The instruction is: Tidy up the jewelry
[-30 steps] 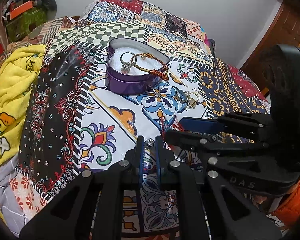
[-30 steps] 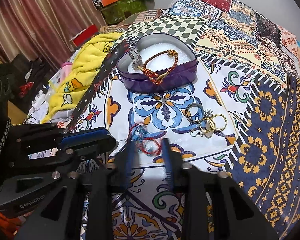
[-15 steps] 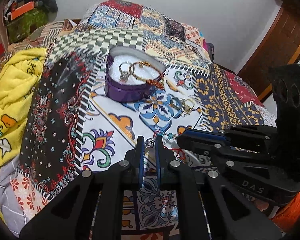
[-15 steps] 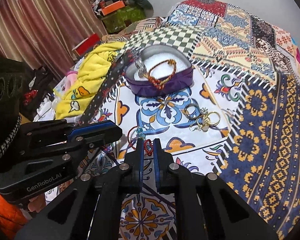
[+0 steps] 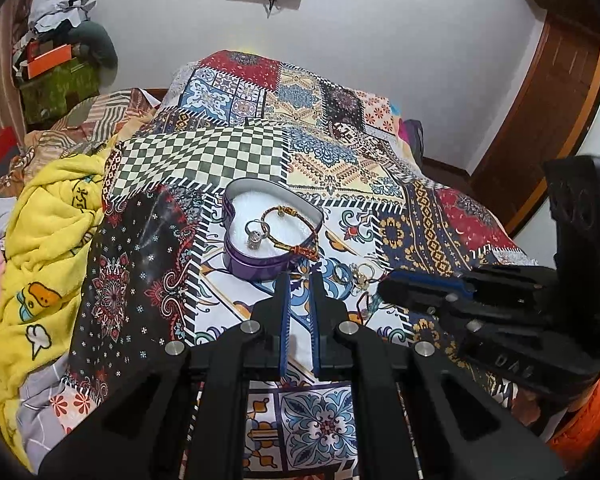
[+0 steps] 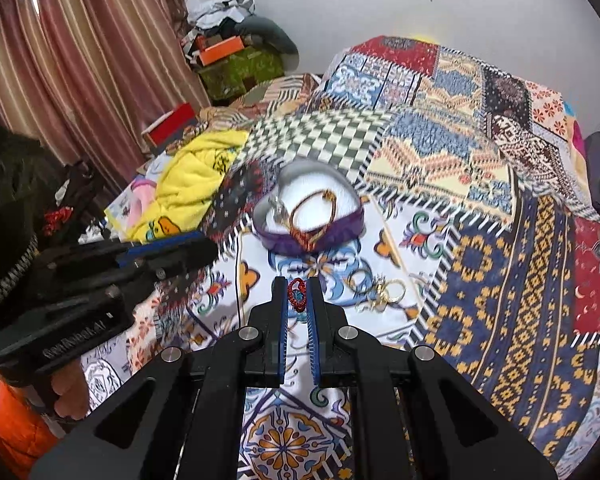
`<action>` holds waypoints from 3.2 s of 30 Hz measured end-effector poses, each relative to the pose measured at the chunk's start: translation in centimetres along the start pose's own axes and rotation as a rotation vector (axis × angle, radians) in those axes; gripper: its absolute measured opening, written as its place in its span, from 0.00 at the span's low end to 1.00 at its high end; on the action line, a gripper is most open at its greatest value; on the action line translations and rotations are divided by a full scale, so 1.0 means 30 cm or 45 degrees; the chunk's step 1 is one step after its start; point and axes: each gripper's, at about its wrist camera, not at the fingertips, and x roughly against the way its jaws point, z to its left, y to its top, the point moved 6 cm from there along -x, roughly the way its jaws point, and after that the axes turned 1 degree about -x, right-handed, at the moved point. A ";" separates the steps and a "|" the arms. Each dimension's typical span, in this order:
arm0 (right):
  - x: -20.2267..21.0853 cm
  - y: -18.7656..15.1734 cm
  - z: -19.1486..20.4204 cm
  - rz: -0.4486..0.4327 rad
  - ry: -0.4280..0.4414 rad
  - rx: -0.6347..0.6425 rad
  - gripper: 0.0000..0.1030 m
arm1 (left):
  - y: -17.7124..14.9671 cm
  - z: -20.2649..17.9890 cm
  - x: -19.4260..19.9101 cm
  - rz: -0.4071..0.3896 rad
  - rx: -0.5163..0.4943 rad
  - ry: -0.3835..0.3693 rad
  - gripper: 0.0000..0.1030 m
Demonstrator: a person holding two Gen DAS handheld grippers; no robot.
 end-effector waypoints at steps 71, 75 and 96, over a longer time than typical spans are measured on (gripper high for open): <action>-0.003 0.024 -0.087 -0.004 -0.060 -0.035 0.08 | 0.026 -0.082 -0.090 -0.009 -0.043 -0.037 0.07; -0.006 0.082 -0.057 -0.046 -0.055 -0.005 0.08 | 0.075 -0.037 -0.060 -0.065 -0.027 -0.007 0.07; -0.123 0.271 -0.016 -0.089 -0.028 0.032 0.08 | 0.179 0.110 -0.170 -0.076 0.002 0.050 0.07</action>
